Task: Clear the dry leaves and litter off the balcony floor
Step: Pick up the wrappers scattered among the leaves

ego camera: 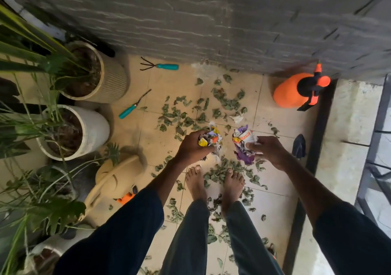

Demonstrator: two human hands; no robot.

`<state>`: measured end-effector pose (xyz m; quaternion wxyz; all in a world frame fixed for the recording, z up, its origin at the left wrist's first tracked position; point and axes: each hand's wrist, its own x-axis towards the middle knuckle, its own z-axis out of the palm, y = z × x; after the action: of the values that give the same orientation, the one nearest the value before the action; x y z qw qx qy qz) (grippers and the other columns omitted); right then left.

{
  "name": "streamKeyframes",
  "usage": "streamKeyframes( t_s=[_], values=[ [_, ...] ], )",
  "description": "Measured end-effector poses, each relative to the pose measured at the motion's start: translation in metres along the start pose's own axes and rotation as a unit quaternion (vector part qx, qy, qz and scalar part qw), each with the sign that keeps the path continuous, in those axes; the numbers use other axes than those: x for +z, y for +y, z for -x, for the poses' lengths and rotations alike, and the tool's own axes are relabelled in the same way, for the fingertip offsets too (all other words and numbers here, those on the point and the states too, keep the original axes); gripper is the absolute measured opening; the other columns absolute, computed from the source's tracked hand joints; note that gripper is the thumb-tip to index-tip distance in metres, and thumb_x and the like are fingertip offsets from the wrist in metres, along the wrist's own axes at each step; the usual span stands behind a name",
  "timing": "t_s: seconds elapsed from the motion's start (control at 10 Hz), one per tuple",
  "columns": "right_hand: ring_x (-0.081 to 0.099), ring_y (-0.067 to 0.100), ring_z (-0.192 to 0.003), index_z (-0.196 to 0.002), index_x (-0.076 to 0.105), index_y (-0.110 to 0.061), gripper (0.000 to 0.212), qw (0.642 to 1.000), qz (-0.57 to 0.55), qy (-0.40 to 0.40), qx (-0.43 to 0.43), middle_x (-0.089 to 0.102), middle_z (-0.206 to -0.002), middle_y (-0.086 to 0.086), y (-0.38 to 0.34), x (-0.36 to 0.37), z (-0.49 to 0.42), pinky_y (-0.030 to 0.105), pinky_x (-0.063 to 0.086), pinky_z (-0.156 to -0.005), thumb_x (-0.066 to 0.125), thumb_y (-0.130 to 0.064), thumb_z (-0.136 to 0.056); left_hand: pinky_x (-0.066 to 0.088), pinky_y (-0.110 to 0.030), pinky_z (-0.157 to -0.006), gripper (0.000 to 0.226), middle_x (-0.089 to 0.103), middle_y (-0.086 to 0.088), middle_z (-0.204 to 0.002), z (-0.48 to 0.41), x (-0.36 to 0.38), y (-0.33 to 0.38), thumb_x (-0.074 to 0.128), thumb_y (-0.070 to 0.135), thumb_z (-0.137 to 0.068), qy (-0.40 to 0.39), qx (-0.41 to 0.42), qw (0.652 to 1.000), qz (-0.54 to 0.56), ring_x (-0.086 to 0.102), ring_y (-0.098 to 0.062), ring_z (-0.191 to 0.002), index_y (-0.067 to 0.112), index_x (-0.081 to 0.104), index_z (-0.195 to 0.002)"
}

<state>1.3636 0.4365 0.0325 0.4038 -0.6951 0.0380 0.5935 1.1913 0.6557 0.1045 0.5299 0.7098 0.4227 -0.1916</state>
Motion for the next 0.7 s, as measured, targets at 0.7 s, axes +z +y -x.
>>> streamKeyframes(
  t_s=[0.7],
  values=[
    [0.064,0.032,-0.063,-0.109,0.068,0.003,0.03,0.715,0.667,0.086,-0.191,0.066,-0.084,0.019,0.089,0.027,-0.253,0.035,0.054,-0.057,0.043,-0.001,-0.092,0.056,-0.03,-0.074,0.02,0.077,0.011,-0.084,-0.147,0.044,-0.146,0.085,0.024,-0.074,0.049,-0.021,0.994,0.097,0.073,-0.009,-0.083,0.027,0.078,-0.093]
  ],
)
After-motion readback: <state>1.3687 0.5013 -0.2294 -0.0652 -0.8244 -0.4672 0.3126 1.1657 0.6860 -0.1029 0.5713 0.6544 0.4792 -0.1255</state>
